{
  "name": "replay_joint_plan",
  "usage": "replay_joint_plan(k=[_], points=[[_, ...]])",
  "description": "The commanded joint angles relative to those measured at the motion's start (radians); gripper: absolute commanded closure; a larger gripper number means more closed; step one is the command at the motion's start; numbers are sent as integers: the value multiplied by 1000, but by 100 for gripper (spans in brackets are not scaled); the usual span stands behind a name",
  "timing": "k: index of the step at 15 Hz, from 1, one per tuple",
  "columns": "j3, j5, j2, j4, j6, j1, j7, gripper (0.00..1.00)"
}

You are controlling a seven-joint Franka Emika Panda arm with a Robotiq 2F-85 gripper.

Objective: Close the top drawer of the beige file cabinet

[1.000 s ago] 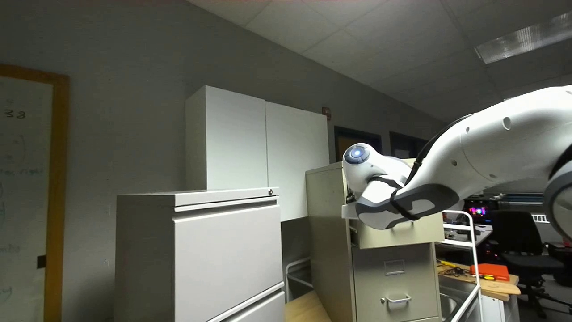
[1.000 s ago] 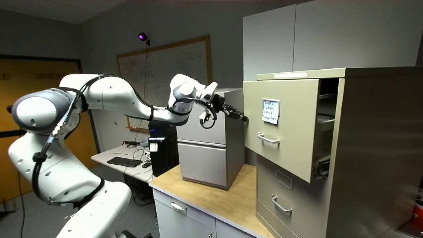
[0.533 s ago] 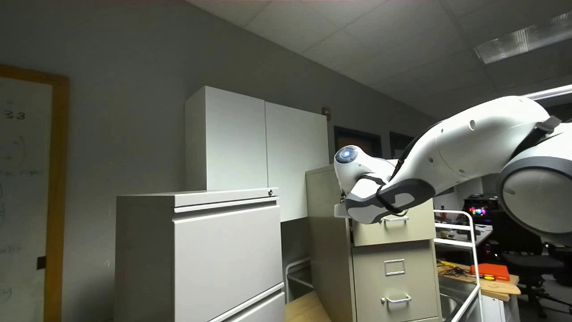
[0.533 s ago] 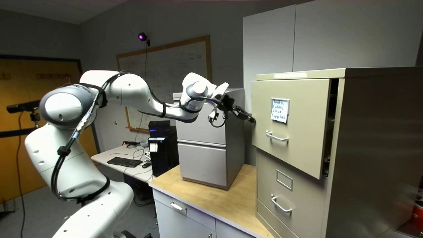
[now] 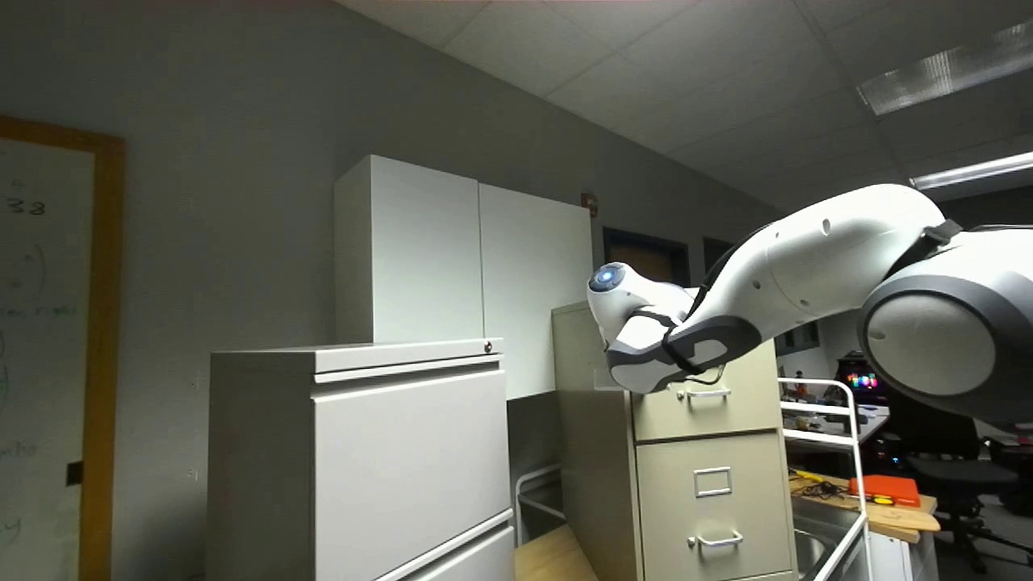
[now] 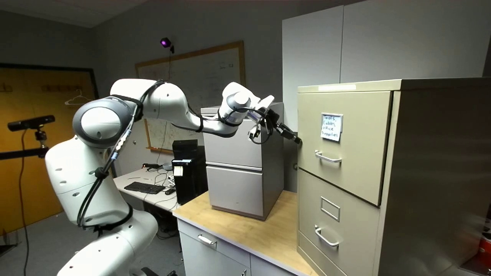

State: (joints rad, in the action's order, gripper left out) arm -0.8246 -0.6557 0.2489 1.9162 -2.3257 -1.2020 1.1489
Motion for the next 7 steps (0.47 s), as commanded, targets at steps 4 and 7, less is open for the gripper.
replay_joint_plan(k=[4,7], points=[[-113,-80,-283,-184,32,-41,-2,100],[32,-134,-326,-215,123,147,-1,100]])
